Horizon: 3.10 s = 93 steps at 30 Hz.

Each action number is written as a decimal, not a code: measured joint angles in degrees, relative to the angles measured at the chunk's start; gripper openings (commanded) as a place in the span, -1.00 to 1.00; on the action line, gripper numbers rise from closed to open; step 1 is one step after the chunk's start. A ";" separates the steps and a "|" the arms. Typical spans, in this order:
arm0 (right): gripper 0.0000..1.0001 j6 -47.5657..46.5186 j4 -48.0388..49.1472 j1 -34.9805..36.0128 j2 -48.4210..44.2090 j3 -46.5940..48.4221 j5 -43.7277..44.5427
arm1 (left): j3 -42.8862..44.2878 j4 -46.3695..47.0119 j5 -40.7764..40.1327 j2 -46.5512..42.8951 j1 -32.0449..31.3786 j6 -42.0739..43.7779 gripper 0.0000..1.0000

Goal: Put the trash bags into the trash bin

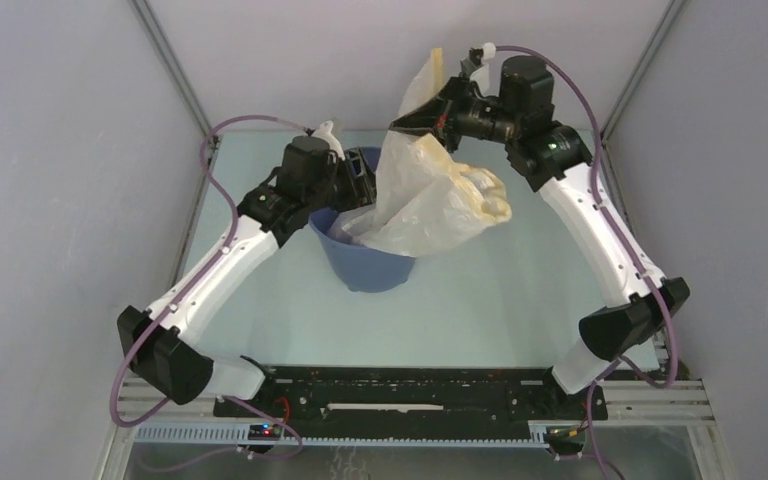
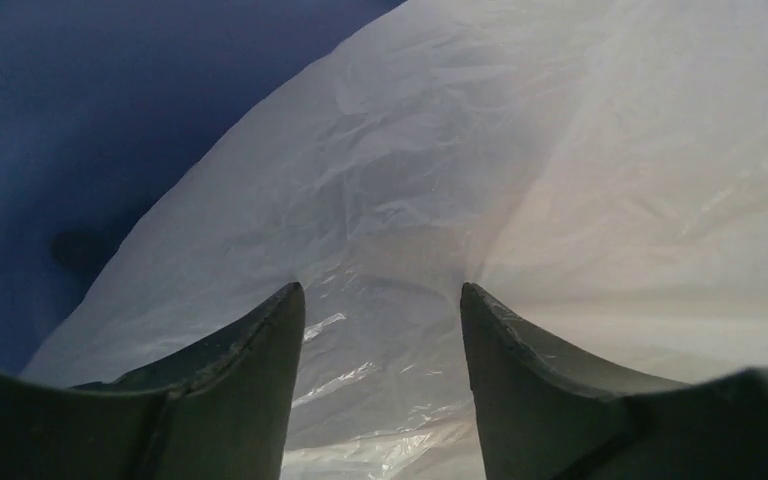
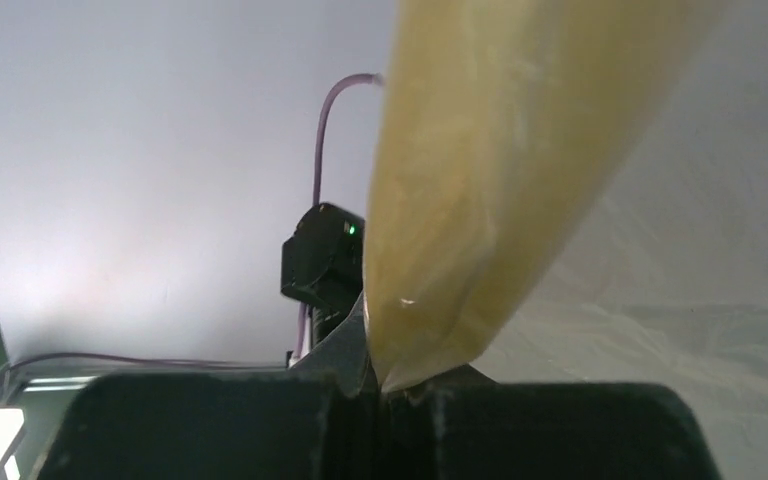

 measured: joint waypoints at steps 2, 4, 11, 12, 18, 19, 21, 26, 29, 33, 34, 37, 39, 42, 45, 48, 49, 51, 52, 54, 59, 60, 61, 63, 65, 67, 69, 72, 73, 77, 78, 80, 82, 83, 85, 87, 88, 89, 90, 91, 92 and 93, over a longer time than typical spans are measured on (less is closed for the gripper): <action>-1.00 -0.85 1.60 1.18 1.70 0.04 1.64 | -2.16 -0.24 -0.13 -1.01 0.00 -0.26 0.52; -1.00 -2.34 1.86 2.95 4.00 0.94 3.15 | -2.99 -1.09 -0.90 -3.06 0.17 0.00 0.64; -1.00 -8.83 -2.08 6.34 11.69 7.87 7.96 | -2.97 -3.76 -5.03 -17.33 2.71 1.16 0.81; -1.00 -9.90 -3.26 6.36 12.50 9.68 9.11 | -2.97 -3.96 -5.18 -18.84 2.99 1.40 0.81; -1.00 -11.43 -4.42 5.92 13.33 15.13 15.21 | -9.40 5.49 4.55 -27.06 0.37 3.54 0.99; -1.00 -10.80 -3.89 5.75 13.33 15.17 15.63 | -10.49 6.56 5.31 -27.56 -1.97 4.24 1.00; -1.00 -9.66 -3.56 5.51 13.46 15.17 15.74 | -11.15 7.54 6.16 -27.23 -8.55 6.84 1.00; -1.00 -7.80 -3.37 5.46 13.51 15.17 15.72 | -11.02 7.41 0.70 -21.99 -19.43 14.12 0.90; -1.00 -7.19 -2.51 5.53 13.42 14.56 15.72 | -10.97 6.14 -4.57 -17.62 -20.33 16.46 0.42; -1.00 -6.69 -2.16 5.77 13.35 13.73 15.67 | -6.93 1.36 -15.56 -10.95 -20.28 18.36 -0.49; -1.00 -6.69 -2.16 5.86 13.35 13.70 15.67 | -5.18 -0.31 -18.32 -9.29 -20.00 18.49 -0.53; -1.00 -6.78 -2.03 6.08 13.29 13.70 15.65 | -1.86 -3.98 -23.56 -6.56 -17.38 17.86 -0.55; -1.00 -7.02 -2.08 6.38 13.22 13.60 15.65 | -1.77 -5.66 -24.48 -6.64 -14.95 17.00 -0.50; -1.00 -7.98 -2.12 6.97 12.52 12.15 15.72 | -3.54 -5.92 -23.65 -8.04 -12.41 16.50 -0.34; -1.00 -9.92 -1.64 8.02 11.37 8.83 15.76 | -9.29 -4.94 -21.57 -12.44 -12.46 16.00 0.27; -1.00 -12.02 -2.03 9.18 11.23 6.54 15.74 | -13.51 -4.57 -19.80 -17.22 -12.66 15.80 0.67; -1.00 -12.63 -2.51 9.40 11.28 6.05 15.74 | -14.38 -4.52 -19.08 -18.95 -12.63 15.78 0.72; -1.00 -14.10 -3.39 9.68 11.47 5.86 15.72 | -15.37 -4.70 -17.88 -22.40 -12.63 15.96 0.78; -1.00 -14.78 -3.65 9.73 11.54 5.88 15.72 | -15.56 -4.81 -17.55 -23.87 -12.63 16.02 0.82; -1.00 -16.26 -4.55 9.73 11.74 5.99 15.69 | -15.78 -5.51 -17.73 -27.76 -12.63 16.06 0.90; -1.00 -20.24 -7.45 9.73 13.62 8.09 15.78 | -15.52 -7.72 -20.72 -35.15 -12.20 15.02 1.00; -1.00 -21.31 -8.37 9.73 14.12 8.90 15.96 | -15.08 -8.37 -21.42 -35.85 -11.85 14.58 1.00; -1.00 -22.51 -9.42 9.73 14.71 9.94 16.11 | -14.25 -9.27 -22.43 -36.02 -11.21 13.77 1.00; -1.00 -24.50 -11.34 9.94 15.78 12.28 16.31 | -12.37 -10.78 -23.85 -34.88 -8.50 11.32 1.00; -1.00 -26.25 -12.63 10.36 16.59 14.32 16.65 | -11.30 -11.58 -23.02 -32.76 -3.30 8.17 1.00; -1.00 -27.67 -12.61 11.17 16.70 14.73 17.33 | -11.39 -11.61 -20.37 -30.51 2.47 4.81 0.95; -1.00 -28.79 -12.15 12.35 16.70 14.19 18.08 | -12.02 -10.38 -16.20 -28.39 7.39 1.33 0.84; -1.00 -30.86 -11.74 15.04 17.29 12.70 19.76 | -14.27 -7.43 -10.43 -25.09 10.03 -2.67 0.48; -1.00 -31.50 -11.72 15.89 17.84 12.59 20.31 | -15.02 -6.69 -8.76 -24.22 10.14 -3.61 0.36; -1.00 -33.16 -12.04 17.59 20.11 12.09 21.53 | -17.46 -4.07 -2.91 -21.62 10.14 -6.51 -0.02; -1.00 -33.57 -12.33 17.59 20.35 11.80 21.79 | -18.03 -3.41 -2.10 -21.35 10.12 -7.08 -0.06; -1.00 -34.38 -12.85 17.03 20.48 11.50 22.32 | -19.47 -2.21 -0.42 -20.96 9.29 -8.13 -0.10; -1.00 -35.50 -13.07 16.11 20.41 11.50 23.26 | -20.50 -1.11 1.16 -20.94 7.87 -9.38 -0.09; -1.00 -36.11 -13.16 15.54 20.26 11.50 23.58 | -20.74 -0.59 1.77 -20.94 7.28 -9.88 -0.03; -1.00 -36.83 -13.49 14.45 19.80 11.19 23.80 | -20.90 0.15 2.91 -20.85 6.01 -10.58 0.26; -1.00 -37.48 -14.32 13.27 19.04 10.78 23.76 | -20.83 0.31 3.58 -21.05 5.27 -10.54 0.56; -1.00 -37.77 -15.06 12.59 18.49 10.62 23.58 | -20.79 0.04 3.65 -21.33 5.16 -10.27 0.64; -1.00 -38.05 -15.58 12.13 17.97 10.54 23.52 | -20.79 -0.48 3.58 -21.77 5.22 -10.03 0.72; -1.00 -38.38 -16.00 11.78 17.29 10.38 23.39 | -20.72 -1.29 3.45 -22.43 5.53 -9.88 0.78; -1.00 -38.86 -16.39 11.43 16.35 10.12 23.34 | -20.52 -2.34 3.39 -23.30 6.10 -9.70 0.83; -1.00 -39.26 -16.55 11.19 15.39 9.84 23.37 | -20.11 -3.37 3.37 -24.26 6.75 -9.42 0.87; -1.00 -39.63 -16.74 10.95 14.38 9.70 23.41 | -19.23 -4.61 3.13 -25.35 7.63 -9.35 0.90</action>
